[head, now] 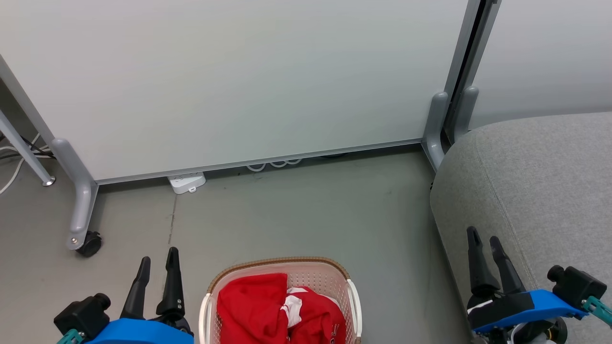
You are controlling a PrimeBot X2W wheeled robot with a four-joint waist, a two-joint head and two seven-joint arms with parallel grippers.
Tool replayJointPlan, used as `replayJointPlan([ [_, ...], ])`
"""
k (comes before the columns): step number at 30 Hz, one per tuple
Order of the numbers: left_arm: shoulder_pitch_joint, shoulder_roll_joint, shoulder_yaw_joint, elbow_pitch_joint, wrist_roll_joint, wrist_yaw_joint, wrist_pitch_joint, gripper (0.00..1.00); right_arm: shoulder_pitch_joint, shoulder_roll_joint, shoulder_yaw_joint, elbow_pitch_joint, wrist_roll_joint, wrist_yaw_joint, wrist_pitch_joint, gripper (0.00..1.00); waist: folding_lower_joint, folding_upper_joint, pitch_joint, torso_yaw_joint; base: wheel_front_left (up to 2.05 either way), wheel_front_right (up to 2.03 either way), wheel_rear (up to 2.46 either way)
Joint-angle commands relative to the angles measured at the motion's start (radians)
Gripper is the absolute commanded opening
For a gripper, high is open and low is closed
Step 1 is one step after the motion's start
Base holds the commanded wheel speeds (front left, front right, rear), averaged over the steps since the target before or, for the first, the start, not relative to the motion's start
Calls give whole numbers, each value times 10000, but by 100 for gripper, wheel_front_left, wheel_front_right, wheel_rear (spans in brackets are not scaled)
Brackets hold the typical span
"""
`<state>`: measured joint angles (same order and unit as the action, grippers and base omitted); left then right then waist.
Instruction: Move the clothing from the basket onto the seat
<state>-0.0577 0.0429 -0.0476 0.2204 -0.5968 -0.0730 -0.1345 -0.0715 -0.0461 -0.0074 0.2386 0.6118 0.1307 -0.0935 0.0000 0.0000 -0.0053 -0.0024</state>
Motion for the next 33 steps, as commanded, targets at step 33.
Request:
replayJointPlan([
  [33,5,93,-472,292,3266,129,-861,100,69,-53,75,-205,-3746,0,-507,100,0,0,-24,20,0,0,0],
])
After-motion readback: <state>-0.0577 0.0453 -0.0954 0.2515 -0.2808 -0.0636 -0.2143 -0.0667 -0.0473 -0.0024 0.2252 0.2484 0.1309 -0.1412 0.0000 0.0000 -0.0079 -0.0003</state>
